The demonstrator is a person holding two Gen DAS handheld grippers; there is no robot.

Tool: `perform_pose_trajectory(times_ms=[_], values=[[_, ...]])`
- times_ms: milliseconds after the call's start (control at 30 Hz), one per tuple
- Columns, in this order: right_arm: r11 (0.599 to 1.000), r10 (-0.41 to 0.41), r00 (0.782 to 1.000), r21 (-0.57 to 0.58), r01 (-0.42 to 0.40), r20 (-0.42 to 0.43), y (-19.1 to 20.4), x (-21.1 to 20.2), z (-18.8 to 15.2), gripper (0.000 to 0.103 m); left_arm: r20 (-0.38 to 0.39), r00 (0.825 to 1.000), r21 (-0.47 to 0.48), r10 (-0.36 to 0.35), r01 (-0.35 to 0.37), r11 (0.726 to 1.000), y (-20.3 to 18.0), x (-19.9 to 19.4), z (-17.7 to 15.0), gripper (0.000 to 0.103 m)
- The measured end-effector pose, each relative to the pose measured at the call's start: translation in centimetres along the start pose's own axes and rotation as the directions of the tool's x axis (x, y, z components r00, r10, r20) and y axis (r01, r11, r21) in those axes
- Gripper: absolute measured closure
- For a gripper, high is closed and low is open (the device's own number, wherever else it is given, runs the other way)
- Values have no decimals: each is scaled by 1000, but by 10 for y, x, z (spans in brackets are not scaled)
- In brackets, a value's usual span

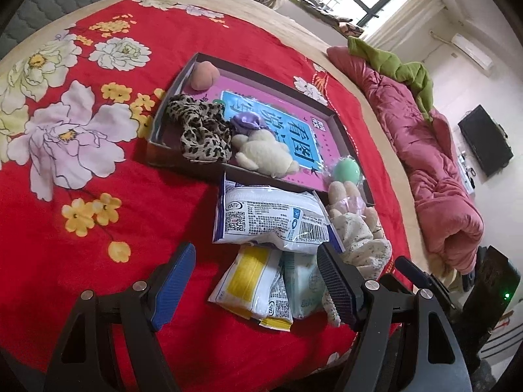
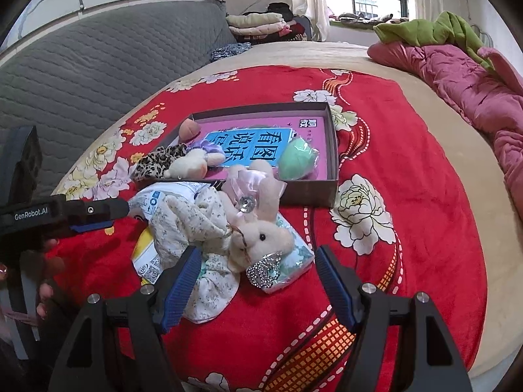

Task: Organize soft objects
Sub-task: 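Grasp the white snack bag with the left tool while the right tool grips the pink crowned bunny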

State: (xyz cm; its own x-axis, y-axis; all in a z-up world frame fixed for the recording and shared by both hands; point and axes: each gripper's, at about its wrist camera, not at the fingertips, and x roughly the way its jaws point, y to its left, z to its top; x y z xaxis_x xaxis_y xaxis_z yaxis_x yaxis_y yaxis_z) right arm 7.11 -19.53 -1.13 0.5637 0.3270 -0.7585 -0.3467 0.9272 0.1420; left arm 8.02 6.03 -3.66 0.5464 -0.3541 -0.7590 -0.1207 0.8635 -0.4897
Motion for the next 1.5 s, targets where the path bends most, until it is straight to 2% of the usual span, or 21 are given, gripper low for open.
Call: perform_pose_trajectory(times_ms=[133,300,433,667,900,1033,1133,1333,1433,1500], values=[[1000,-7,1000,-16,7,-2,3,4,-1,31,-7,1000,-26,-27,27,999,6,8,0,25],[999,-19,1000,-42,18,-9,4,11,-3,31,-14,994,-134,-112,109,985,19,18,5,25],[999,-21,1000,-38,20,-11,2,15,-4,31,0,991,-153,-132,131,979,21,24,11,25],[996,-51,998,-68,50,-23,5,26,-5,31,-8,974,-195,-224,218,956,20,41,17,25],[993,-68,997,-95,66,-24,10,36,-5,31,-18,963,-223,-268,258,940,20,59,20,26],[989,-106,994,-105,105,-12,11,43,-1,31,-24,957,-237,-288,274,932,23,68,21,27],[990,-114,993,-88,113,-10,8,48,2,31,-27,962,-231,-273,260,938,22,74,21,27],[990,-99,995,-100,98,-5,8,54,2,42,-26,957,-232,-288,274,933,25,81,19,28],[988,-96,995,-123,96,3,13,56,1,54,-17,957,-235,-290,278,931,26,83,18,33],[988,-87,996,-131,87,8,15,57,1,57,-15,959,-222,-283,273,936,26,83,17,38]])
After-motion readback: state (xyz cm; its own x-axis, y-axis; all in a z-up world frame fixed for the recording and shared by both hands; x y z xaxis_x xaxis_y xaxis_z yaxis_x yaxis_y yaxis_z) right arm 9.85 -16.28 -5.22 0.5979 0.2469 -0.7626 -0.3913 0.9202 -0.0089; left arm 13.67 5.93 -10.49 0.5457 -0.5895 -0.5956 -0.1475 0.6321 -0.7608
